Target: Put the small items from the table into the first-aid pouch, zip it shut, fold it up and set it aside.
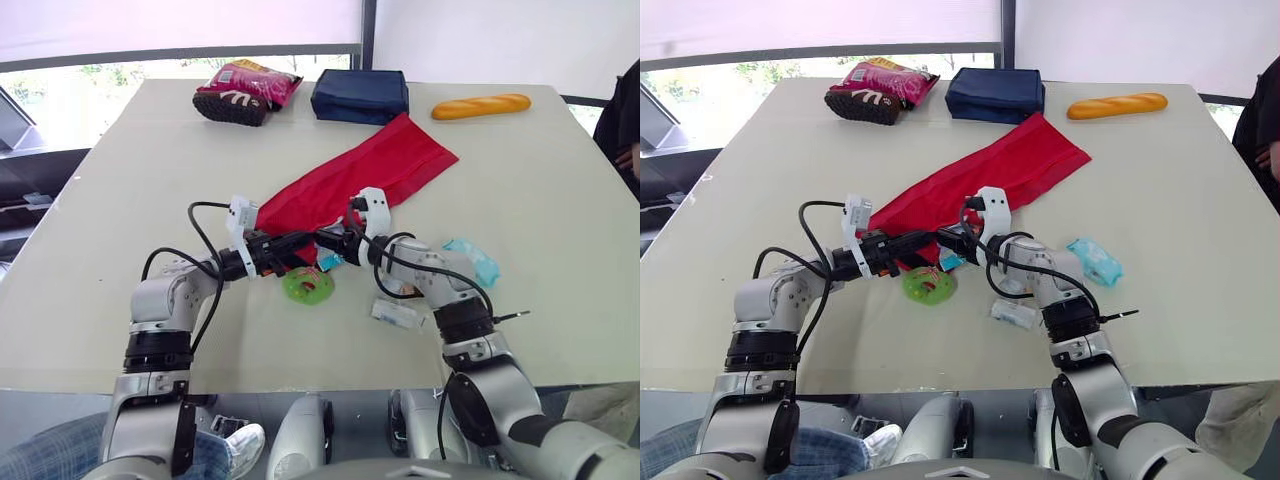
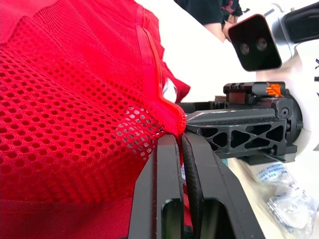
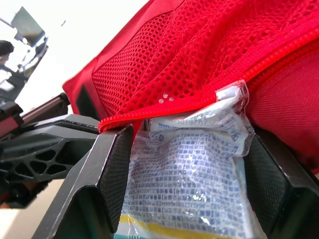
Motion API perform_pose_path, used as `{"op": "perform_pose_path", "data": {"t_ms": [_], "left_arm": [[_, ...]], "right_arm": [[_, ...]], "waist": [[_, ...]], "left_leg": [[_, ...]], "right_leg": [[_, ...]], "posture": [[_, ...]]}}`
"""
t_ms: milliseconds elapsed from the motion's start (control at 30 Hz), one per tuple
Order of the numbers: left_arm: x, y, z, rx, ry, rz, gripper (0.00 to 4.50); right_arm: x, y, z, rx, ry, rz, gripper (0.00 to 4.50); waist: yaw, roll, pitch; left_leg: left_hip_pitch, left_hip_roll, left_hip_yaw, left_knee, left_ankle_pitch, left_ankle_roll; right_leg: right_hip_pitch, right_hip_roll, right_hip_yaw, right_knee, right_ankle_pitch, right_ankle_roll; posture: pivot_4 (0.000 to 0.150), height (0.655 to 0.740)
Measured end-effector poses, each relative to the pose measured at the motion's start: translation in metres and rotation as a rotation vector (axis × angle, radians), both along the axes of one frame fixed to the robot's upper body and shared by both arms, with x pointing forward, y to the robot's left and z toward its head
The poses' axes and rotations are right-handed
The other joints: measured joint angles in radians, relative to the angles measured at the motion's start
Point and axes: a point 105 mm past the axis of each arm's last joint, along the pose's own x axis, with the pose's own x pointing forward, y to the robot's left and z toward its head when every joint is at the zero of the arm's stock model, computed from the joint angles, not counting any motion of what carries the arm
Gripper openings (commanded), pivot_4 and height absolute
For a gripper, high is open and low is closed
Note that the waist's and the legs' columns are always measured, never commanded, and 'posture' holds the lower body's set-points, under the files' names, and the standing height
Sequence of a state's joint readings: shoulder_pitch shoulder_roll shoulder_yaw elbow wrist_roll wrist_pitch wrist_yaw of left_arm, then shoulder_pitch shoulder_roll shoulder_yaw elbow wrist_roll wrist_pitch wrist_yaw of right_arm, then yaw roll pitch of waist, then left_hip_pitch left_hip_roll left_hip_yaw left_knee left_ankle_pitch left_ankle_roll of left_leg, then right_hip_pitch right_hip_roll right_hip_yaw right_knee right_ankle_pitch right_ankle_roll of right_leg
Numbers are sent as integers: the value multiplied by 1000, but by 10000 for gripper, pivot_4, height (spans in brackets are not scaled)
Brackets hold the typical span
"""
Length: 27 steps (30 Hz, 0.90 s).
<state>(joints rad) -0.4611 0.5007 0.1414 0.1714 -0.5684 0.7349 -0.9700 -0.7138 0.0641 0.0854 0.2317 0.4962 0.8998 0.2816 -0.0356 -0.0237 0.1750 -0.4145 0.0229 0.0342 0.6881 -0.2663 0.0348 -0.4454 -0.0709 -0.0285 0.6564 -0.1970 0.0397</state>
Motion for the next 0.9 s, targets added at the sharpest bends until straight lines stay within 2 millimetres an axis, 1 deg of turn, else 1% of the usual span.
{"op": "perform_pose_path", "data": {"t_ms": [33,167,333,433,600,700,733,900], "left_arm": [[0,-1,-1,0,2,-3,0],[1,-1,-4,10,15,-2,0],[1,-2,-9,13,32,-7,0],[2,-1,-10,11,30,-8,0],[2,-2,-10,12,31,-16,0],[3,-2,-10,9,31,-21,0],[3,-2,-11,8,34,-21,0],[3,-2,-11,13,33,-21,0]], "right_arm": [[-2,-4,1,-11,-10,16,33476],[-9,-9,3,-14,-26,66,33476],[-17,-18,16,-5,-77,128,33476],[-18,-25,19,-9,-83,136,33476],[-15,-42,12,-60,-61,128,33476],[-20,-51,1,-88,-16,135,33476],[-23,-53,-3,-100,2,143,33476],[-28,-51,-5,-141,-1,172,33476]], "waist": [[-1,0,0],[-6,0,0],[-4,0,0],[-4,0,0],[-3,0,0],[-2,0,0],[-3,0,0],[-3,0,0]], "left_leg": [[0,0,0,0,0,0],[0,0,0,-1,0,0],[0,0,0,-1,0,0],[0,0,0,-1,0,0],[-1,0,0,-1,0,0],[-1,0,0,-1,0,0],[-1,0,0,-1,0,0],[0,0,0,-1,0,0]], "right_leg": [[0,0,0,0,0,0],[-1,0,0,0,0,0],[-1,0,0,0,0,0],[-1,0,0,0,0,0],[-1,0,0,-1,0,0],[-1,0,0,-1,0,0],[-1,0,0,-1,0,0],[-1,0,0,0,0,0]], "posture": [[1500,7164],[1500,7164],[1500,7164],[1500,7164],[1500,7164],[1500,7164],[1500,7164],[1500,7164]]}}
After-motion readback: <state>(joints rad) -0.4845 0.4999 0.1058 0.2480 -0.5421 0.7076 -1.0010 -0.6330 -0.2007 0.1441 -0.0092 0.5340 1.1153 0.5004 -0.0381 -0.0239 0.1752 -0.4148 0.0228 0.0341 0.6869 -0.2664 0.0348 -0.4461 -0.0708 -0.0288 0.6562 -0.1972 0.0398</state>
